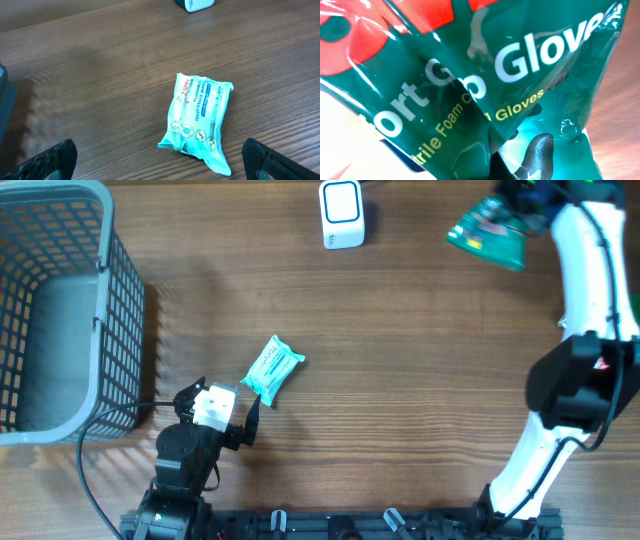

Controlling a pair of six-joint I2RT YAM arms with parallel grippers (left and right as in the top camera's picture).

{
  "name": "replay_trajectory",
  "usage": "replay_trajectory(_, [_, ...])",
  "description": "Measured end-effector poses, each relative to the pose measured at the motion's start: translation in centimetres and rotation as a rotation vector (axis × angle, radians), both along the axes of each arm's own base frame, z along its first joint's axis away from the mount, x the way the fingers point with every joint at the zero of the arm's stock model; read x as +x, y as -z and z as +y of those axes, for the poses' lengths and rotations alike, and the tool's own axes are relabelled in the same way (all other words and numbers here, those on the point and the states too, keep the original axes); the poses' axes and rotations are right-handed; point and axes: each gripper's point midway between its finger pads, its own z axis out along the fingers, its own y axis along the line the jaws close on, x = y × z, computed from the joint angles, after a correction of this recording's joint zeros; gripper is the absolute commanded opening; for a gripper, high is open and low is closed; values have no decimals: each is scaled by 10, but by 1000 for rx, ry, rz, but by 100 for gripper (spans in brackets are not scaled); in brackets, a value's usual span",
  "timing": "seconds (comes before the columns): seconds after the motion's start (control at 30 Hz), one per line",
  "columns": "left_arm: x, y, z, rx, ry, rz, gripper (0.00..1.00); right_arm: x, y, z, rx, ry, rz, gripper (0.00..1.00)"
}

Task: Scan the item barcode
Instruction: 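Carry the gloves pack to the right edge and release it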

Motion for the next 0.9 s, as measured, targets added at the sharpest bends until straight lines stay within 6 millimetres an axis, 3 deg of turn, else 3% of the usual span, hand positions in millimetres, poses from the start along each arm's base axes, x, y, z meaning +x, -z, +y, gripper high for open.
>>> replay_trajectory(0.2, [0,0,0,0,0,0,100,-31,86,-86,6,103,204,5])
replay_trajectory(0.4, [0,0,0,0,0,0,100,-53,99,-141,-3,179,238,5])
replay_trajectory(0.5, [0,0,0,0,0,0,100,-62,107,-156,-11,175,259,5])
replay_trajectory(0.57, [0,0,0,0,0,0,100,-62,121,-154,12,126,275,5])
replay_trajectory(0.67, [0,0,0,0,0,0,100,-56,144,-133,78,25,284,5])
replay_trajectory(0.9, [0,0,0,0,0,0,100,-39,145,-80,121,-120,265,5])
